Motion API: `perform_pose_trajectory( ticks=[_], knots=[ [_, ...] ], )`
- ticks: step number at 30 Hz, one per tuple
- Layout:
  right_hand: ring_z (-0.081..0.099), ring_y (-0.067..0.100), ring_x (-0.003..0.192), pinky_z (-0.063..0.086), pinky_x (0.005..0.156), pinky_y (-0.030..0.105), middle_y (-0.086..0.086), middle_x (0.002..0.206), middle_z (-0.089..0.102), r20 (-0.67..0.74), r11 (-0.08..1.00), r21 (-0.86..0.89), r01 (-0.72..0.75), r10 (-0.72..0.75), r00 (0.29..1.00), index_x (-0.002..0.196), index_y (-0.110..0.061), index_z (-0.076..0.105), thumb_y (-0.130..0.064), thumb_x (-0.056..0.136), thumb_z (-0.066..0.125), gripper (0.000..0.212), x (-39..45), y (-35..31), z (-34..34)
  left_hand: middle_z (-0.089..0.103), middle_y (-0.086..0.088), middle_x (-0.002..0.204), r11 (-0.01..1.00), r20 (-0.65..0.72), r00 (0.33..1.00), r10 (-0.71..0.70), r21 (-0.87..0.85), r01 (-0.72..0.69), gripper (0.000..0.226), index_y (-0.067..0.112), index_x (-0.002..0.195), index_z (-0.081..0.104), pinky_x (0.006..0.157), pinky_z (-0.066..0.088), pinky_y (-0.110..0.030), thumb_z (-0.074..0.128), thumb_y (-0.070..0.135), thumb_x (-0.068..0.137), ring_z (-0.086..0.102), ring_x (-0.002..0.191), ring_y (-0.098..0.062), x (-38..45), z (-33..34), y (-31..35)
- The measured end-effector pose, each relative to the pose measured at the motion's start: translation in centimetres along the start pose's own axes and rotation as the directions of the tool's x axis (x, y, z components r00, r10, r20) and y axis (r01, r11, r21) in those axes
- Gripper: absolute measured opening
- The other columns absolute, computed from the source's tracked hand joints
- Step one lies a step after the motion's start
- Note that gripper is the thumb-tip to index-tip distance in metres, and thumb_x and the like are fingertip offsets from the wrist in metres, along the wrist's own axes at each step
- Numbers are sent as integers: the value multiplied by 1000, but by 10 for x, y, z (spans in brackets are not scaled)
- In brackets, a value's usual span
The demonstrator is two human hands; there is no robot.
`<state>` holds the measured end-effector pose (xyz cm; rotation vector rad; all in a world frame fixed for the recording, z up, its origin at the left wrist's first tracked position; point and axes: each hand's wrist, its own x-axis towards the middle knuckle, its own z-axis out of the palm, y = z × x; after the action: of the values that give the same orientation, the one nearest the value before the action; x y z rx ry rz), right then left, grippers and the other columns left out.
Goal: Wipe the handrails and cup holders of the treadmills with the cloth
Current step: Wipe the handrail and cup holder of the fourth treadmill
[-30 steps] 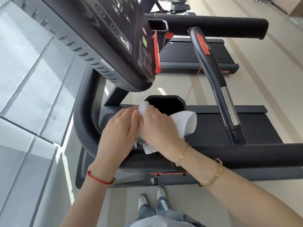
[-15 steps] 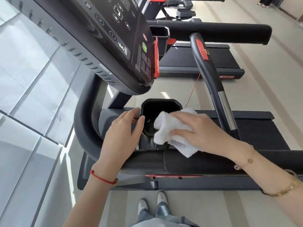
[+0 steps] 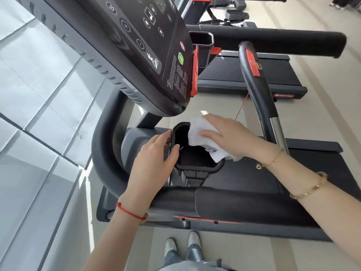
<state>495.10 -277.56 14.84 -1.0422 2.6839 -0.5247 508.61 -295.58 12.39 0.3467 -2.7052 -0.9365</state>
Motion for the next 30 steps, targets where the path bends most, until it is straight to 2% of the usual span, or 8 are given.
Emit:
perform_pose_trajectory(
  ticks=[2, 5, 8, 15, 20, 22, 25, 30],
  knots=[
    [55, 24, 98, 37, 75, 35, -7, 107, 51, 14, 999, 49, 17, -17, 1000, 128, -21, 43, -45, 100, 39, 37, -2, 5, -2, 64, 4, 119, 1000, -3, 1000, 3, -4, -3, 46, 21, 137, 53, 85, 48, -28, 54, 38, 94, 59, 107, -16, 0, 0, 0],
    [52, 24, 107, 39, 80, 35, -1, 122, 54, 38, 991, -29, 129, -127, 991, 132, -18, 43, -35, 101, 42, 35, 18, -14, 2, 65, 6, 107, 1000, -10, 1000, 17, -12, -17, 42, 21, 133, 56, 77, 43, -23, 56, 34, 94, 60, 96, -13, 2, 1, 0],
    [56, 24, 100, 36, 67, 35, -3, 122, 56, 33, 968, -142, 206, -203, 979, 129, -23, 44, -31, 100, 43, 30, 35, -30, 11, 65, 5, 102, 1000, -21, 999, 27, -13, -27, 36, 18, 127, 60, 74, 44, -23, 58, 31, 93, 61, 91, -13, 2, 1, 0],
    [46, 15, 91, 32, 73, 32, -11, 119, 44, -25, 1000, 17, 16, -15, 1000, 139, -23, 33, -44, 100, 39, 45, -6, 7, 7, 62, 11, 110, 1000, 6, 1000, 8, 4, -8, 47, 23, 139, 52, 75, 38, -12, 54, 40, 94, 56, 96, -3, 2, 1, -3],
    [49, 18, 96, 35, 71, 28, -3, 120, 56, 96, 992, 8, 125, -125, 987, 134, -26, 40, -27, 98, 47, 37, 26, -13, 1, 64, 8, 108, 1000, 2, 1000, 20, -6, -20, 46, 21, 137, 53, 76, 41, -16, 54, 37, 94, 58, 92, -6, 3, 1, -1],
    [51, 18, 98, 30, 71, 29, -4, 119, 58, 73, 996, 47, 72, -75, 994, 133, -29, 43, -29, 98, 48, 35, 25, -13, 2, 64, 9, 106, 1000, 7, 1000, 28, -14, -28, 44, 23, 136, 54, 74, 42, -17, 54, 37, 94, 58, 89, -5, 3, 0, -2],
    [51, 21, 110, 29, 80, 28, -3, 118, 54, -23, 963, 241, -120, 129, 991, 135, -24, 42, -33, 98, 50, 39, 3, -10, 8, 64, 8, 107, 999, 1, 999, 36, -11, -36, 44, 23, 135, 54, 75, 41, -18, 54, 37, 94, 58, 92, -7, 3, 0, -3],
    [39, 13, 110, 29, 87, 23, 4, 146, 30, -74, 855, 432, -286, 349, 934, 150, -13, 13, -29, 98, 51, 66, -47, -29, 34, 65, 7, 105, 998, -7, 999, 47, -31, -47, 41, 22, 133, 56, 76, 47, -24, 55, 35, 94, 59, 93, -11, 3, 0, -1]
  ],
)
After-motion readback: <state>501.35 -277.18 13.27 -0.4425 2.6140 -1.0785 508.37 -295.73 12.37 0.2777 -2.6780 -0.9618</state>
